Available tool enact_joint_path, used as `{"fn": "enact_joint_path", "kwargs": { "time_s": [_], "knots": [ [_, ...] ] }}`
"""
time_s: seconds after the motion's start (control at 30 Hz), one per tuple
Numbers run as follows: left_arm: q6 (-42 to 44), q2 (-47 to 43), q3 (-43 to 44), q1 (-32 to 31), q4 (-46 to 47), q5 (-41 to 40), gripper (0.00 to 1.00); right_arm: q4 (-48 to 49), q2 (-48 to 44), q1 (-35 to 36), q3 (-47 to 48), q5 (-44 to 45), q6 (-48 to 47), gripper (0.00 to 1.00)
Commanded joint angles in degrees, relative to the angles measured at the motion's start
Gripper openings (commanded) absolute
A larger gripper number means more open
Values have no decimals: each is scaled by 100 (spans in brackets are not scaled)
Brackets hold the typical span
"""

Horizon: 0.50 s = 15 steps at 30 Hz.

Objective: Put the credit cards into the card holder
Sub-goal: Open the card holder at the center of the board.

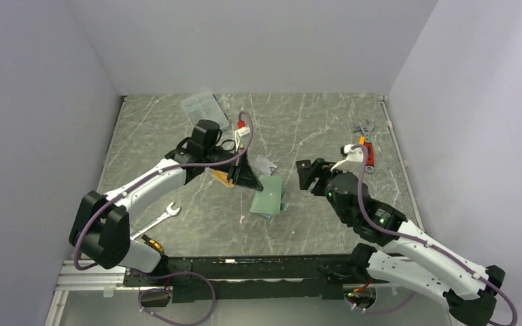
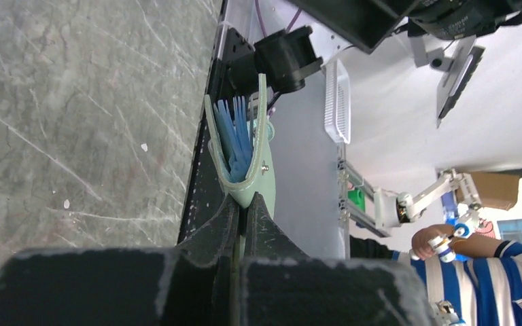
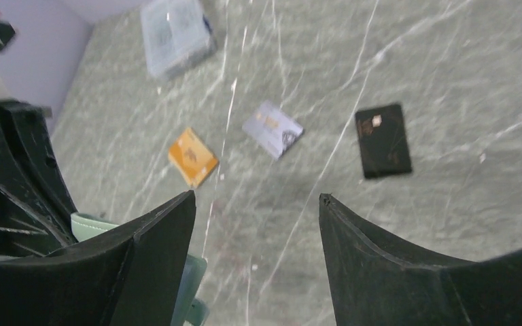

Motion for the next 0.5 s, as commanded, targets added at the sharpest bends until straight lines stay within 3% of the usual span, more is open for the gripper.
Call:
{"fn": "enact_joint_path", "kwargs": {
  "time_s": [0.0, 0.2, 0.47],
  "knots": [
    [486, 40, -212, -143, 91, -320, 1, 206, 101, -267, -317, -1518, 383, 70],
    [814, 779, -182, -248, -94, -1577, 0, 205, 89, -380, -632, -1607, 484, 71],
    [250, 1775, -289, -449, 619, -1976, 3, 83, 115, -509, -793, -1679, 508, 71]
  ]
}}
